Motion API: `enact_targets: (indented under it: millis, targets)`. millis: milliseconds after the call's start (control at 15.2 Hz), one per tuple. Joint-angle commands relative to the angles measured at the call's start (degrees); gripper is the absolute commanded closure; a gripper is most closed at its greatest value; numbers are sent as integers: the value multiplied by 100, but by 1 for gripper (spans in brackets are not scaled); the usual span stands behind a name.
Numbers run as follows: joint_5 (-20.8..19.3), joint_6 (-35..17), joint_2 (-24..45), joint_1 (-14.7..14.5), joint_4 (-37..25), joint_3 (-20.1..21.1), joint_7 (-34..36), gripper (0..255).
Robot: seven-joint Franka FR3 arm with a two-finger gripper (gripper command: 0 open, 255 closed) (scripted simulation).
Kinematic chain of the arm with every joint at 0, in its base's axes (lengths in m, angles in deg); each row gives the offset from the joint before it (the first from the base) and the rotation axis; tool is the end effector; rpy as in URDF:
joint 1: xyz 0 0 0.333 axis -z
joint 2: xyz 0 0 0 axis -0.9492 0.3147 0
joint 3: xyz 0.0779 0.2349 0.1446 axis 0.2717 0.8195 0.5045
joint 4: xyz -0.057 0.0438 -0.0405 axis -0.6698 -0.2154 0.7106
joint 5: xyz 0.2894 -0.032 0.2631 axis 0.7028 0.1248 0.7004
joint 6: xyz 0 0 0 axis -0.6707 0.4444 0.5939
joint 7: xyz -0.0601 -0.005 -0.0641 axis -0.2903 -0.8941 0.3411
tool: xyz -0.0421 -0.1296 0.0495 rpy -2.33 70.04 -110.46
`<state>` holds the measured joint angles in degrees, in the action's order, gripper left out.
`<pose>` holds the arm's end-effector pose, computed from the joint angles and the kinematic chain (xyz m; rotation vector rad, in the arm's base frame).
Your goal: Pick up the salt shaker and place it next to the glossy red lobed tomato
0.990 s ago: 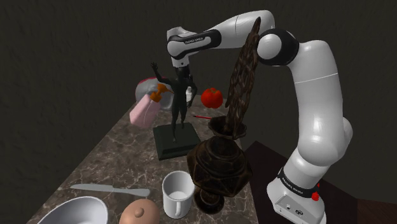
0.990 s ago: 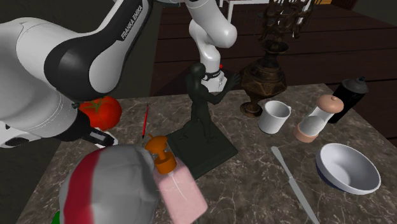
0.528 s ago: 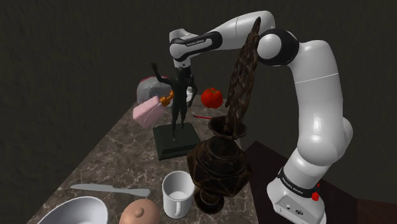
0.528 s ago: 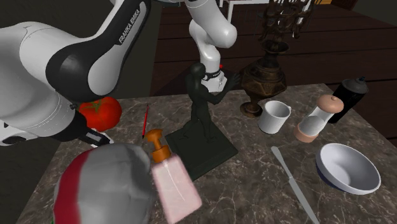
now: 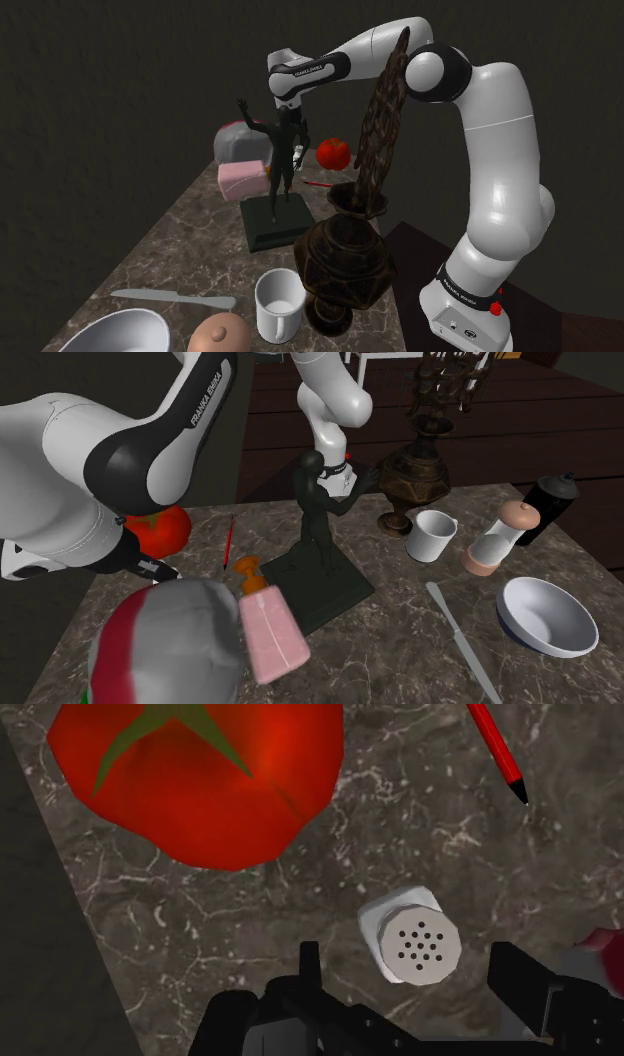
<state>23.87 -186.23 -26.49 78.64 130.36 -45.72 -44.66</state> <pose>0.6652 -0.0165 0.2921 2.9512 0.3246 -0.3374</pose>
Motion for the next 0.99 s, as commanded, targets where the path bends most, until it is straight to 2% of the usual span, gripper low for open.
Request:
enact_targets:
  millis: [0, 132, 462, 924]
  targets:
    - [150, -71, 89, -62, 193, 70, 27, 0]
    - [132, -138, 221, -62, 131, 56, 27, 0]
    - [134, 892, 338, -175, -1016, 141, -48, 0]
    - [134, 892, 338, -175, -1016, 141, -48, 0]
